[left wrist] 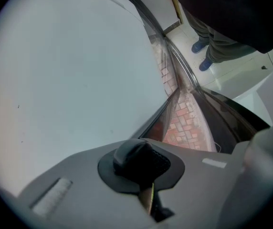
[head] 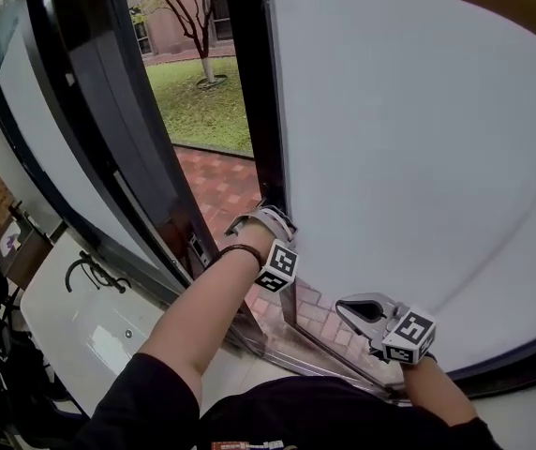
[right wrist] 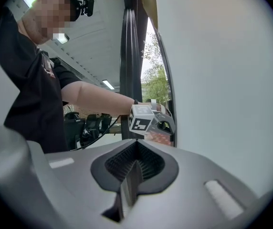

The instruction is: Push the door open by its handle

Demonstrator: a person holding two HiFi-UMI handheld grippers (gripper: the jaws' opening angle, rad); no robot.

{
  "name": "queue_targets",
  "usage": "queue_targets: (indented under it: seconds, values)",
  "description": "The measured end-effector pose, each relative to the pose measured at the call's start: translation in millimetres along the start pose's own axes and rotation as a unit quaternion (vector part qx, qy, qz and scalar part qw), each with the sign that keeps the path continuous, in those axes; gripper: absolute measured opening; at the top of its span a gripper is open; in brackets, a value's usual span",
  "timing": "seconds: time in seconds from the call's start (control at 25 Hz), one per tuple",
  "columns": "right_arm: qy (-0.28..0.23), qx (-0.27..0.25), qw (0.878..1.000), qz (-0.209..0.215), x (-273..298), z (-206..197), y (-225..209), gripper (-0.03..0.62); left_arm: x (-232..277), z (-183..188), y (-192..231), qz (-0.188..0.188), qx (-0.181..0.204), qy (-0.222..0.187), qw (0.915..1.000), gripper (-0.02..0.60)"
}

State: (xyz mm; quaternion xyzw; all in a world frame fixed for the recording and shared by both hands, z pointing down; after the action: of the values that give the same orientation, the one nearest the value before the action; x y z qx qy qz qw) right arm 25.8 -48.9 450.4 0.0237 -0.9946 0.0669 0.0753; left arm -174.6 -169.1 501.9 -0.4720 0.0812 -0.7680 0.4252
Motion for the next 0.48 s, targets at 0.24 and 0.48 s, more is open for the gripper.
queue_targets:
  seconds: [0.24,0.48]
  values:
    - [-0.003,-0.002,0.998,-0.058,22.3,7.5,-59.6,0.002,54.3,-5.3,48.6,0.019,0.024,-0.023,0.9993,0.000]
    - [-0.009,-0.031,0.994,-0.105,49.5,48.2,-145.7,0.002,69.1,-14.6,129.4,0.099,-0.060,-0.147,0.9823,0.000]
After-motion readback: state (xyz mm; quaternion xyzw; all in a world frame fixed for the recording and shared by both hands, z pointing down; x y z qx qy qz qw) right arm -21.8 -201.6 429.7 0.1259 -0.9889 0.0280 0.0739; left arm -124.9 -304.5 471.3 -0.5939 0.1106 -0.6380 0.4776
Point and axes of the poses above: the fingertips, and each gripper's own axes: x forward along the fingers, y to its left, z out of its top, the point moved 5 cm from there along -x, backward along the fingers, and after that the axes turned 5 degrees about x, right-handed, at the moved point
